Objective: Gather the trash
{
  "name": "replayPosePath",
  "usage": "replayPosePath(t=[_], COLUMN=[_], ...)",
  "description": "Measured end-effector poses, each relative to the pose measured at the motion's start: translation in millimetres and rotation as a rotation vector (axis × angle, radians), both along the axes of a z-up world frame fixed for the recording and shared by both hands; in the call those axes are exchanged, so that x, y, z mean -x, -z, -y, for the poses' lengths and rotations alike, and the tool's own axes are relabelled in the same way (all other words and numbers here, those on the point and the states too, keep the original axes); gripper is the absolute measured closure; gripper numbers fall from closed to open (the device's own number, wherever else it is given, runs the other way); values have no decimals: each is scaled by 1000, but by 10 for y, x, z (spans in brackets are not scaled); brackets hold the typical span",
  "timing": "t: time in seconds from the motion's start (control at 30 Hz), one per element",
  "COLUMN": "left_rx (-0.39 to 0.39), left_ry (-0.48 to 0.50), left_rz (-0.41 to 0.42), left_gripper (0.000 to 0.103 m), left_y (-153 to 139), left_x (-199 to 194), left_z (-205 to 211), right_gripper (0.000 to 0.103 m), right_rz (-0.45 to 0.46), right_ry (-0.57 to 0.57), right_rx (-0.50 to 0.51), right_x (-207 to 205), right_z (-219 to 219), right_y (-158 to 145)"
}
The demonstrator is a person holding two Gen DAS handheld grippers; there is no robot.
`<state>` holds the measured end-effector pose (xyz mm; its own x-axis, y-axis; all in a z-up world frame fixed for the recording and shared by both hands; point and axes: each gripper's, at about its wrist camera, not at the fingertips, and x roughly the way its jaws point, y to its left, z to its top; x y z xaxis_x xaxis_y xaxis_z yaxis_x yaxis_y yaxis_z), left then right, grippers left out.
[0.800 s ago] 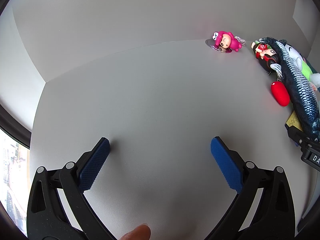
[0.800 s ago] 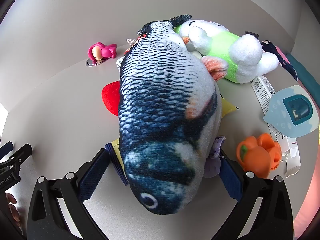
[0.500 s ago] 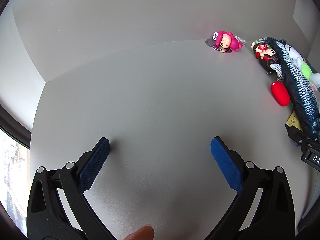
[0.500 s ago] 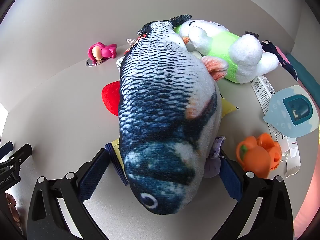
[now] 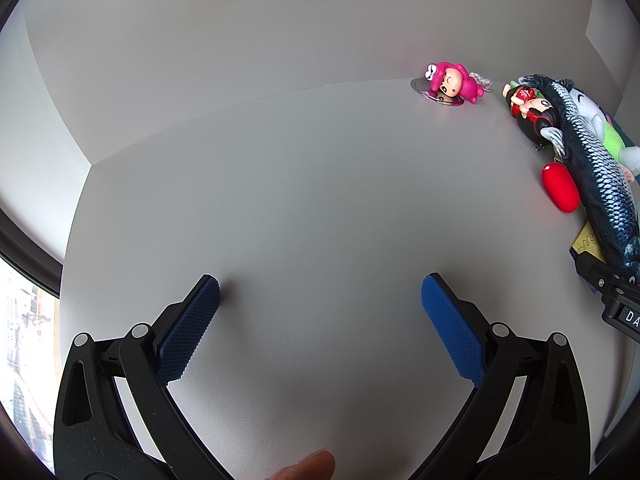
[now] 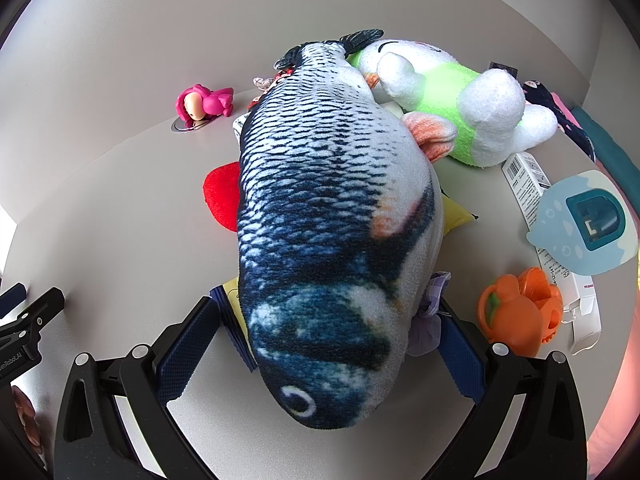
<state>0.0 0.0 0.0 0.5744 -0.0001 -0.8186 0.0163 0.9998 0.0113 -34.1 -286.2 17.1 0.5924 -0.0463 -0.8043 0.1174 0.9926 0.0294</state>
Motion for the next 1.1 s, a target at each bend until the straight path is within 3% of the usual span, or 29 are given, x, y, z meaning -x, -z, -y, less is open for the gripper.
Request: replayPosePath(t=[1.1], left_rx=[0], left_ry=[0], left_rz=[0], left_gripper=[5], left_y=[0], left_x=[0], left_z=[0], right_gripper=[2], right_rz=[0], right_ry=[0], right_rx=[-1], right_x=[-1], right_z=[-4], right_y=[42])
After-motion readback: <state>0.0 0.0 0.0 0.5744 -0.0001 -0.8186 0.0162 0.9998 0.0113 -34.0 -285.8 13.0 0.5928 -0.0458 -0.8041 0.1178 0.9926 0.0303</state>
